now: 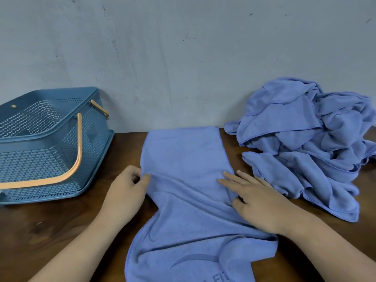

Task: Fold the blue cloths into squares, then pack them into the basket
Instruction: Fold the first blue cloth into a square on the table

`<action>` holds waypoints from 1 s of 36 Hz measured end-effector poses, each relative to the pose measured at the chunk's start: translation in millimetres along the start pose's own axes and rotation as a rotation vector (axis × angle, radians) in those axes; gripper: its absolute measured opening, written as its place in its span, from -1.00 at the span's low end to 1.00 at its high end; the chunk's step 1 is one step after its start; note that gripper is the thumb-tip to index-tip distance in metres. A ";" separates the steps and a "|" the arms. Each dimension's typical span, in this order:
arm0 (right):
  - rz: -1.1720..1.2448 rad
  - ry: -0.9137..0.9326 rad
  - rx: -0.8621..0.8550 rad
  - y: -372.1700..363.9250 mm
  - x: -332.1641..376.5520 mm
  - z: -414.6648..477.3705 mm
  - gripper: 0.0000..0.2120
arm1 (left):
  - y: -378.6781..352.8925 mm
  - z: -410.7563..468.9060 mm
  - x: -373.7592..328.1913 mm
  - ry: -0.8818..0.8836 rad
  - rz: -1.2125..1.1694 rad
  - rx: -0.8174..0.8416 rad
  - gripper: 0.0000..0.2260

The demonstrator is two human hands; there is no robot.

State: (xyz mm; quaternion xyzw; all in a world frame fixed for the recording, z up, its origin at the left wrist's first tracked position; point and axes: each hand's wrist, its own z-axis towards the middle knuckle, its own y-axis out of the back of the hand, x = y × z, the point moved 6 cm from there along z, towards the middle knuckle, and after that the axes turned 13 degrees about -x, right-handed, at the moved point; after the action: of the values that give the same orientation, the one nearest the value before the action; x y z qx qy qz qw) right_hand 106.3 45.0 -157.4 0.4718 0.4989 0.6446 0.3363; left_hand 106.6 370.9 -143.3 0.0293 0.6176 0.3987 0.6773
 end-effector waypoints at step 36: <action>0.606 0.130 -0.496 13.5 5.0 -57.1 -0.69 | 59.2 -79.2 -6.1 -0.591 -0.053 0.227 -0.70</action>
State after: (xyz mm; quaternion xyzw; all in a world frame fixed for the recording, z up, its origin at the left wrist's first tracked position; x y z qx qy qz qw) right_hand 51.2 27.2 -146.3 0.4604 0.1863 0.8440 0.2025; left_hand 9.1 371.8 -125.4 0.2029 0.4353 0.2838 0.8299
